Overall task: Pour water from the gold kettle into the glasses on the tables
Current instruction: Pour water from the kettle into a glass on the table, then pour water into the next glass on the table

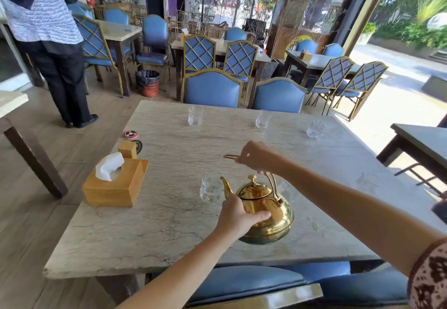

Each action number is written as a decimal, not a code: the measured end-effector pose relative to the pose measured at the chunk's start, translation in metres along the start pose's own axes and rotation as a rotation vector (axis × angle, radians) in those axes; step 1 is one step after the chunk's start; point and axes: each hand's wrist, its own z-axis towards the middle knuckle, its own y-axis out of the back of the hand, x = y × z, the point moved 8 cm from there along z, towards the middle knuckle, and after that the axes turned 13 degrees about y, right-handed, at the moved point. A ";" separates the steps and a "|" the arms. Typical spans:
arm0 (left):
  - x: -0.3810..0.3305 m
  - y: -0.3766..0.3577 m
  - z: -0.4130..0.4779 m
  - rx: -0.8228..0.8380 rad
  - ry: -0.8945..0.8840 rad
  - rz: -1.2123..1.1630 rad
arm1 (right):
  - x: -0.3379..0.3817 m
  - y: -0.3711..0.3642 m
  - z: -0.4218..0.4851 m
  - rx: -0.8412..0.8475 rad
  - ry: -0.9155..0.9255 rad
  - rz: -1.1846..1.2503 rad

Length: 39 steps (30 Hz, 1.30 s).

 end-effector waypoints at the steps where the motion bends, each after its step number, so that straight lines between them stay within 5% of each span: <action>1: 0.001 -0.002 0.001 -0.011 0.009 0.027 | -0.005 0.000 -0.006 -0.015 -0.002 0.022; 20: -0.220 -0.047 0.094 -0.121 -0.234 0.069 | -0.150 0.202 0.011 -0.430 0.049 0.072; 39: -0.192 -0.201 0.075 0.000 -0.053 -0.026 | -0.251 0.142 -0.029 -0.195 -0.031 0.015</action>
